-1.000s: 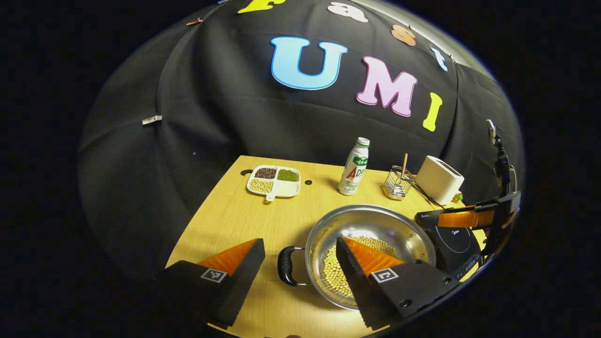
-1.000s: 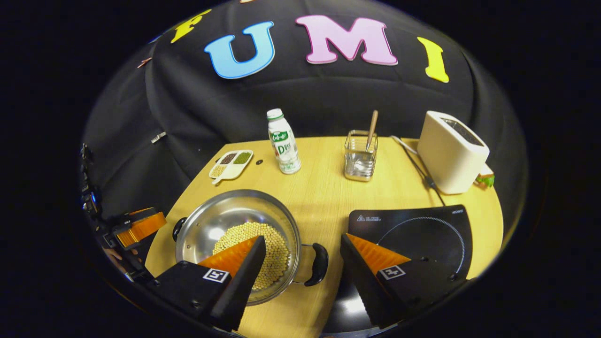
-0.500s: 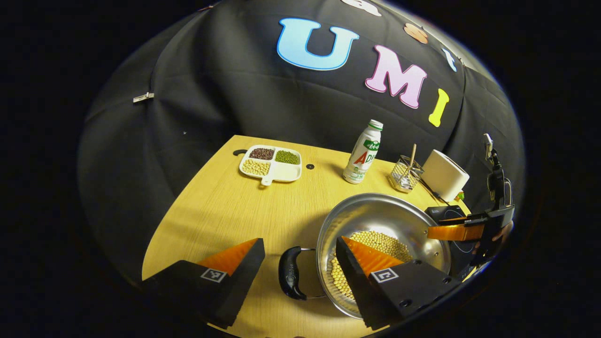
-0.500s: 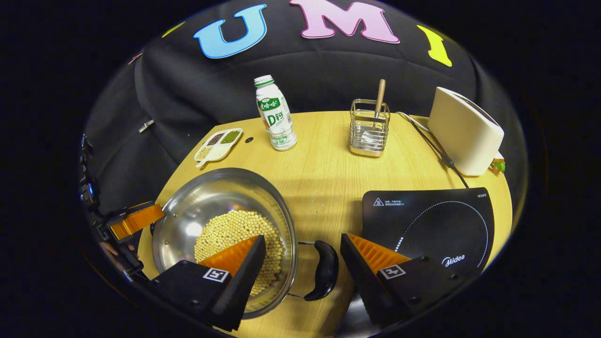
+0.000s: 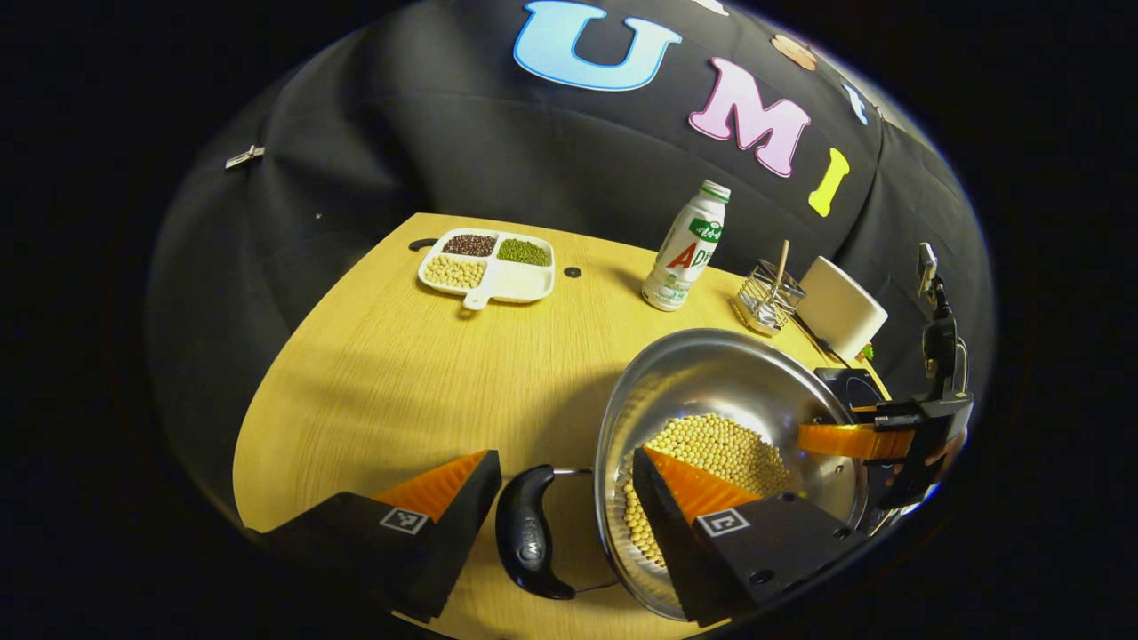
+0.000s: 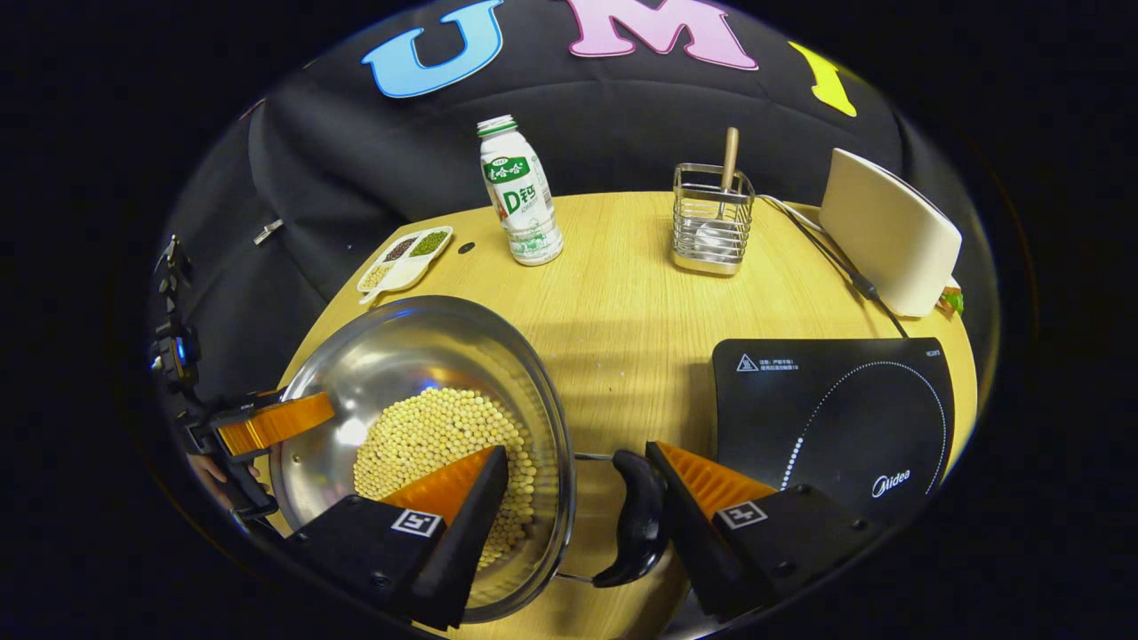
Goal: First push the handle of the pot to place it horizontally, then grasp the pot with both hands and set it on the induction cooktop.
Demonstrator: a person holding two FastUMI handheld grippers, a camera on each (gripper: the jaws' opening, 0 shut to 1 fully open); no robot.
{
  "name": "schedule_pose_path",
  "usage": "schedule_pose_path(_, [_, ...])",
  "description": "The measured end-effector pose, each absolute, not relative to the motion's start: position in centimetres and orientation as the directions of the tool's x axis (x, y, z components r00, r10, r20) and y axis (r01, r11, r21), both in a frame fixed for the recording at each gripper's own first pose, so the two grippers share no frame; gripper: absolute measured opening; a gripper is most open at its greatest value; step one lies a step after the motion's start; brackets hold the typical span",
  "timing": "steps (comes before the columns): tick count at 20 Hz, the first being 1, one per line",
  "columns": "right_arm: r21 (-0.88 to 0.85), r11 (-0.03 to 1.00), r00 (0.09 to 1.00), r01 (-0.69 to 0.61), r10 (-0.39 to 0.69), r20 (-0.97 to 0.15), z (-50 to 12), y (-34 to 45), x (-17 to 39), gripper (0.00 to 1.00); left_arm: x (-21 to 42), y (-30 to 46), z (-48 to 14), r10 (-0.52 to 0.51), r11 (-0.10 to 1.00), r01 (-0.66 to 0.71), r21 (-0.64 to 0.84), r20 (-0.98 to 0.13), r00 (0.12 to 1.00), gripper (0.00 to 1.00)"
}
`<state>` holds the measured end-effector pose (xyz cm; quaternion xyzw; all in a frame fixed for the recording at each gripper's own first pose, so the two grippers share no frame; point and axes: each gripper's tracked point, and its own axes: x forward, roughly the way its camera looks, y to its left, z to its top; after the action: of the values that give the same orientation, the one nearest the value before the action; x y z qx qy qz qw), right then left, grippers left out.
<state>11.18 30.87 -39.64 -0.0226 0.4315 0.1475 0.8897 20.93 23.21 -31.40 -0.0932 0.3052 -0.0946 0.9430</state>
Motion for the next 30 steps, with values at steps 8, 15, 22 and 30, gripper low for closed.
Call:
schedule_pose_path(8, [0.122,0.966,0.522,-0.228,0.227,-0.822,-42.0,31.2,10.1,0.71,20.0,24.5,-33.0,-0.258,0.954,0.110,-0.279,-0.575,0.777,0.74])
schedule_pose_path(15, [0.165,0.966,0.511,-0.198,0.245,-0.824,-41.9,31.4,9.4,0.63,19.7,24.6,-33.5,-0.253,0.951,0.087,-0.298,-0.583,0.772,0.64])
schedule_pose_path(22, [0.138,0.966,0.512,-0.220,0.235,-0.826,-41.3,31.2,7.7,0.60,18.0,24.9,-33.6,-0.224,0.957,0.051,-0.286,-0.615,0.756,0.60])
schedule_pose_path(30, [0.158,0.954,0.541,-0.255,0.276,-0.794,-34.4,29.8,5.8,0.60,13.9,23.3,-27.4,-0.185,0.965,0.033,-0.259,-0.588,0.787,0.59])
